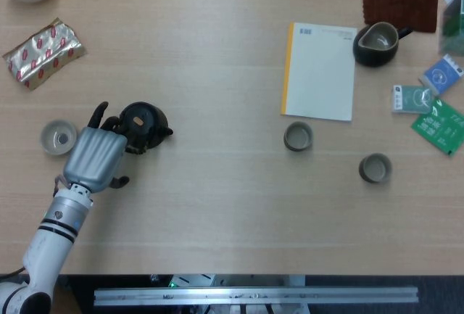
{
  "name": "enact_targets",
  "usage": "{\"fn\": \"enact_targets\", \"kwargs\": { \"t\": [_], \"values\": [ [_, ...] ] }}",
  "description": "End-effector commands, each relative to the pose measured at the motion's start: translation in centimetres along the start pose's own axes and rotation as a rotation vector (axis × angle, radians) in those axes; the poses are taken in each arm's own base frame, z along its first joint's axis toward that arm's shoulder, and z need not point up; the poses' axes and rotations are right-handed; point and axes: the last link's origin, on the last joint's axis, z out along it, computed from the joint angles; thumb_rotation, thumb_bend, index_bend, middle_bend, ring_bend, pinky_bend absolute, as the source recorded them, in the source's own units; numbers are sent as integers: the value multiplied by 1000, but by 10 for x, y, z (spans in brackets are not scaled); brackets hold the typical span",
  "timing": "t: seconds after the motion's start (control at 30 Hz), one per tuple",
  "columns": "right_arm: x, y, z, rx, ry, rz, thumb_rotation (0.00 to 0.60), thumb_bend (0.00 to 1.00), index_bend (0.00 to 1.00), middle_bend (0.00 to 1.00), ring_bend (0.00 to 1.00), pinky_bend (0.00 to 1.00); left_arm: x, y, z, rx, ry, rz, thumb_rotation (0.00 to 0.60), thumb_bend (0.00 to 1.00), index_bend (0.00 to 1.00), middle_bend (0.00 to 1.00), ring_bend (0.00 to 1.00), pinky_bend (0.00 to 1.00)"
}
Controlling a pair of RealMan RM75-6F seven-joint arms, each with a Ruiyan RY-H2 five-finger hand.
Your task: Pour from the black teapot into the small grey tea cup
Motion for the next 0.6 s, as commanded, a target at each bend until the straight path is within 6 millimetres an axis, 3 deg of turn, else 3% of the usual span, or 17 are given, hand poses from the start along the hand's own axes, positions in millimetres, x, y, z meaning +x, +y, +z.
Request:
{"fn": "enact_targets", "kwargs": {
  "t": [0.03, 0.6],
  "values": [
    [0, 0, 0, 1, 1, -1, 600, 146, 270, 251, 142, 272, -1, 0, -1, 1, -4, 1, 600, 95, 410, 383, 234, 0],
    [2, 1, -1, -4, 7, 0, 600, 146, 270, 251, 142, 272, -5, 3, -5, -4, -25, 7, 600, 95, 419, 416, 259, 0]
  ]
}}
